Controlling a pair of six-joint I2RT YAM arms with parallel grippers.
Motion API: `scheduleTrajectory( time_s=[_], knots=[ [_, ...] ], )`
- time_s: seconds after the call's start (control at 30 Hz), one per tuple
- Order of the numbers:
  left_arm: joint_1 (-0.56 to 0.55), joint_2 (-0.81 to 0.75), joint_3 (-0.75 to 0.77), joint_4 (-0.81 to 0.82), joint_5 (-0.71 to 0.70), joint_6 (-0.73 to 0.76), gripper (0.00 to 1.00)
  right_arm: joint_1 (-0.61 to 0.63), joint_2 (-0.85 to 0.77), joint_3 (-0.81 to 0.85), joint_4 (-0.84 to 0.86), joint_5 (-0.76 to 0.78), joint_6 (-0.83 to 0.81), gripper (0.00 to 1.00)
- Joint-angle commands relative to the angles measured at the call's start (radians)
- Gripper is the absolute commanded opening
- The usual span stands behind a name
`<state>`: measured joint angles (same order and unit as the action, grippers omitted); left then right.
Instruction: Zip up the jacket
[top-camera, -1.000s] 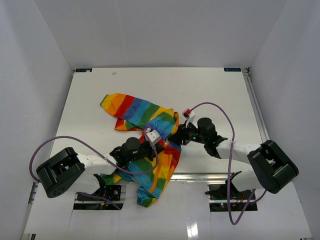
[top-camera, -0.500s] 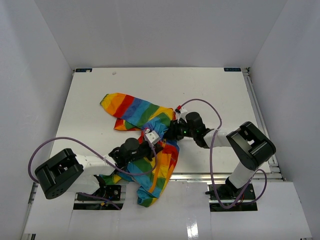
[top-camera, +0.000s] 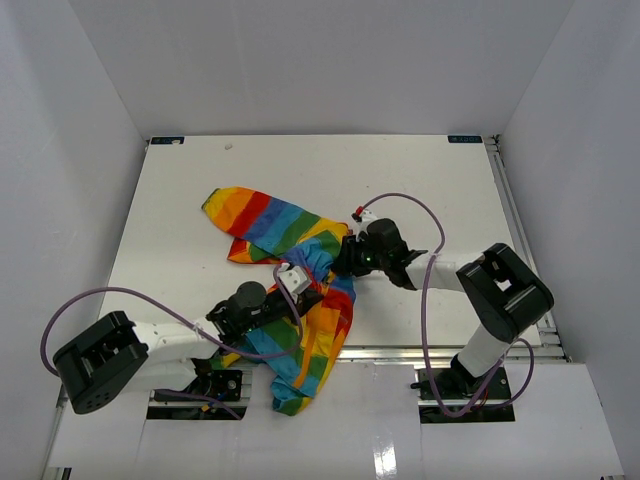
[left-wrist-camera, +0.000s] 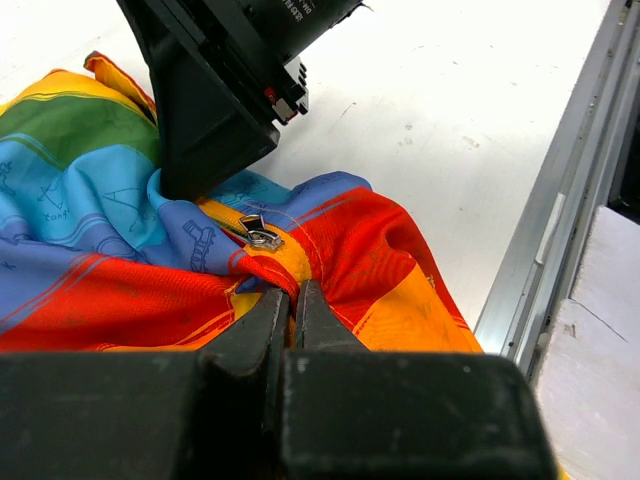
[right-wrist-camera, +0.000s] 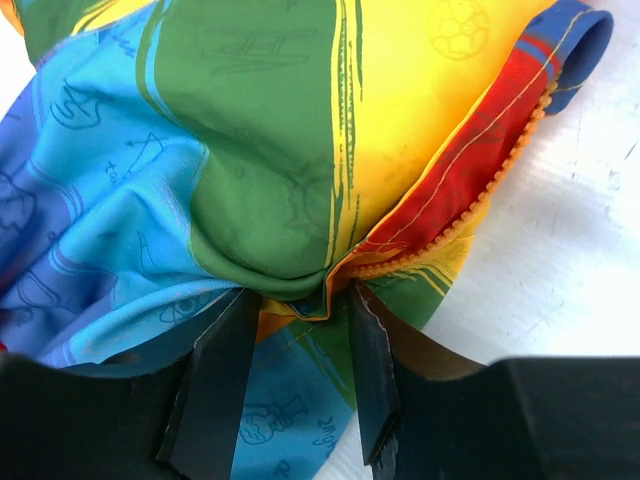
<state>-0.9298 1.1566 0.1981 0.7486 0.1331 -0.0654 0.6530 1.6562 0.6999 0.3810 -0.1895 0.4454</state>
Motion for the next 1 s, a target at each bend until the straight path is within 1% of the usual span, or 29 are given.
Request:
scheduleTrajectory(
  time_s=[0.0, 0.1, 0.13, 0.27, 0.33, 0.43, 0.5, 0.6, 0.7, 0.8, 0.83, 0.9, 0.97],
  knots=[
    [-0.007, -0.032, 0.057, -0.031, 0.088, -0.006, 0.01, -0.008, -0.076, -0.027, -0.036, -0.045, -0.073, 0.46],
    [-0.007, -0.020, 0.117, -0.205, 0.085, -0.026, 0.02, -0.009, -0.171, -0.056, -0.033, -0.068, -0.100, 0.46],
    [-0.007, -0.026, 0.116, -0.220, 0.082, -0.040, 0.02, -0.009, -0.221, -0.067, -0.030, -0.075, -0.107, 0.46],
    [-0.007, -0.074, 0.081, -0.222, 0.103, -0.075, 0.00, -0.009, -0.384, -0.126, -0.002, -0.124, -0.117, 0.47],
    [-0.007, -0.089, 0.061, -0.218, 0.100, -0.085, 0.00, -0.009, -0.438, -0.160, 0.026, -0.175, -0.102, 0.47],
    [-0.007, -0.082, 0.051, -0.219, 0.119, -0.096, 0.00, -0.008, -0.492, -0.216, 0.112, -0.266, -0.068, 0.47],
    [-0.007, -0.075, 0.049, -0.213, 0.127, -0.101, 0.00, -0.007, -0.500, -0.232, 0.147, -0.299, -0.052, 0.47],
    [-0.007, -0.078, 0.041, -0.196, 0.141, -0.097, 0.00, -0.009, -0.482, -0.232, 0.155, -0.308, -0.046, 0.48],
    [-0.007, -0.094, 0.053, -0.227, 0.155, -0.083, 0.00, -0.007, -0.455, -0.228, 0.151, -0.268, -0.099, 0.51],
    [-0.007, -0.118, 0.068, -0.279, 0.153, -0.073, 0.00, -0.010, -0.416, -0.219, 0.133, -0.183, -0.143, 0.64],
    [-0.007, -0.125, 0.071, -0.289, 0.151, -0.071, 0.00, -0.010, -0.397, -0.209, 0.125, -0.155, -0.146, 0.67],
    [-0.007, -0.136, 0.072, -0.302, 0.145, -0.071, 0.00, -0.009, -0.375, -0.182, 0.118, -0.123, -0.143, 0.67],
    [-0.007, -0.135, 0.071, -0.326, 0.113, -0.087, 0.00, -0.009, -0.299, -0.137, 0.084, -0.087, -0.131, 0.65]
  ],
)
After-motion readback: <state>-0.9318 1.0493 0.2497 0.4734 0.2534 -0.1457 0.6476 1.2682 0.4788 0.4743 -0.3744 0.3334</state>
